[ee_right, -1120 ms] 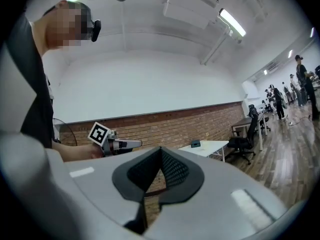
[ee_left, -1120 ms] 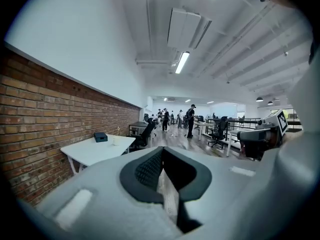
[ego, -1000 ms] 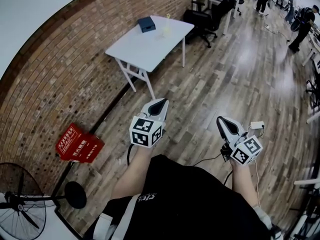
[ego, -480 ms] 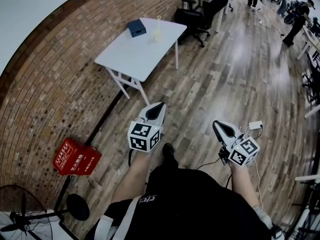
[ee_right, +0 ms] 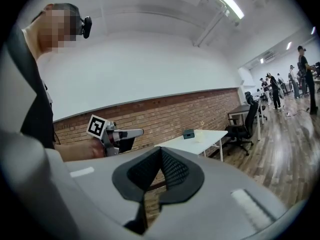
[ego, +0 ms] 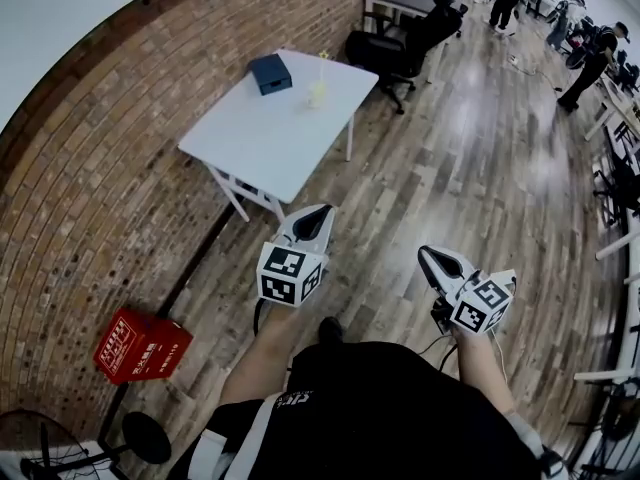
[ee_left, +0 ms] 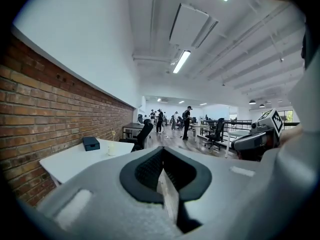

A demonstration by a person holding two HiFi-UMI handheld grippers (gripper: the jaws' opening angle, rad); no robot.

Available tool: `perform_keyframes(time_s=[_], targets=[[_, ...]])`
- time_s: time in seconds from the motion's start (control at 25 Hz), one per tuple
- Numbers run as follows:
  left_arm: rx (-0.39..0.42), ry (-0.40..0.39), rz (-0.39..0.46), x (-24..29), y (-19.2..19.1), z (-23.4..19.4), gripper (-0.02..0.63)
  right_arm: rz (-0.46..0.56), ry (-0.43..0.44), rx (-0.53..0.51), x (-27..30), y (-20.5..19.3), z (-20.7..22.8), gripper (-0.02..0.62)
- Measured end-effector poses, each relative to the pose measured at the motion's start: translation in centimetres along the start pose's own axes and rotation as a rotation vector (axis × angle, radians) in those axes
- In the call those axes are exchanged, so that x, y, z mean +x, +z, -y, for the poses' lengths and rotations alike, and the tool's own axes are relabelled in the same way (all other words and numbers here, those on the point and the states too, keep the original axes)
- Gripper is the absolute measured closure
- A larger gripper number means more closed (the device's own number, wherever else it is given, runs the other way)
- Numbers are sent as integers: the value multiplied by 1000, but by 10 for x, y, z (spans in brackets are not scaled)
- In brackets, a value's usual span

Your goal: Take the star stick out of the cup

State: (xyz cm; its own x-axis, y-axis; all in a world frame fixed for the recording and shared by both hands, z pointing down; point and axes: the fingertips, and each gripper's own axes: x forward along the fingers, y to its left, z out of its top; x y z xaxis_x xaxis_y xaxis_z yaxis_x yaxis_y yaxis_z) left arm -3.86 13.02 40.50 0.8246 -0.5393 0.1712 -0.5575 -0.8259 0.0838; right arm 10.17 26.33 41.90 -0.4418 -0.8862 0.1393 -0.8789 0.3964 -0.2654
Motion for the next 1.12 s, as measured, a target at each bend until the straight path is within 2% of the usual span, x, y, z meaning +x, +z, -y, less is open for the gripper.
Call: perform_keyframes(time_s=[0.24,0.4,0.64,0.92,1.12], targets=[[-41,35,1,8,-2,-70,600,-29,-6,10,72,8,17,595],[-51,46,-11,12,-3,-106,600,-30,21,28,117,10,12,595],[-69,66,-3,14,1,-141,599,-62,55,54,154,1,5,595],[-62,73,-2,29,8,-173,600,-61,61,75,192,11,21,595],[-80,105,-3,43,0,-200,599,-108,93,56,220,10,30,595]])
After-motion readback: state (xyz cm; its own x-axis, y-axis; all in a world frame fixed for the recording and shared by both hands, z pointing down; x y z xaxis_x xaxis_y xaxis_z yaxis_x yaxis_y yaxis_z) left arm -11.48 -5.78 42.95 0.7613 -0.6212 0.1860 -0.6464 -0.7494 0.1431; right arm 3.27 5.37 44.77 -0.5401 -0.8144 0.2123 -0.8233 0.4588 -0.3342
